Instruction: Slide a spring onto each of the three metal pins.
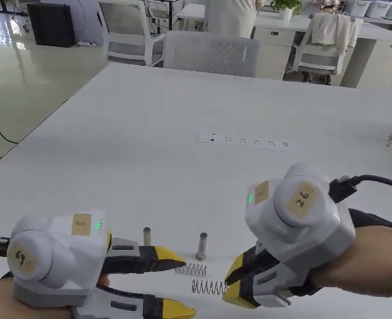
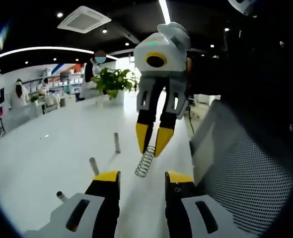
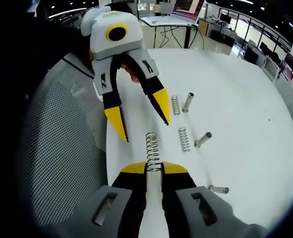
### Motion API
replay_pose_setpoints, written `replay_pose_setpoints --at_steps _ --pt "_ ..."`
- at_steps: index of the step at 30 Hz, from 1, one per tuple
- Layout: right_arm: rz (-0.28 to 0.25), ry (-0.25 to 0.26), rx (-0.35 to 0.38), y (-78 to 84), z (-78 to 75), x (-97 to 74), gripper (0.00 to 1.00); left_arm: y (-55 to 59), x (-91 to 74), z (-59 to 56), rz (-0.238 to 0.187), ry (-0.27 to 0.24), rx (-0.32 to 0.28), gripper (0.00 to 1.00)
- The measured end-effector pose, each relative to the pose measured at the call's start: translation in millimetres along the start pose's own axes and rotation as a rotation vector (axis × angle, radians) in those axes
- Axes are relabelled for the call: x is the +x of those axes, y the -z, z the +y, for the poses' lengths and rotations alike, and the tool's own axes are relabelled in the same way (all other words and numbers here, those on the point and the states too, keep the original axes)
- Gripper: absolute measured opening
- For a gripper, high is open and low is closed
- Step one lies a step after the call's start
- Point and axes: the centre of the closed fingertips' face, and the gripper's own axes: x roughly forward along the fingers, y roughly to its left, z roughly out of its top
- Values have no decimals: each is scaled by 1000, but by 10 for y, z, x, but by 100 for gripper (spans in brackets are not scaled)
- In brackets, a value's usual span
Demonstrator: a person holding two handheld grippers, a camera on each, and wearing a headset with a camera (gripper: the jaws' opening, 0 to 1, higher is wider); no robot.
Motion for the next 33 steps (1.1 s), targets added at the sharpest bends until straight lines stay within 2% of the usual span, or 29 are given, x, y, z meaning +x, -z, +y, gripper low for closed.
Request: replay_pose_setpoints --at_steps 10,13,24,33 --pt "30 -30 -36 -20 57 35 8 37 64 -92 19 38 51 18" --pt "33 -39 -44 -28 78 43 8 44 73 -102 25 43 70 12" --pt "30 -52 -47 -71 118 41 8 108 87 -106 57 43 122 3" --pt "4 -40 -51 -180 135 -28 8 123 80 -112 67 41 130 3"
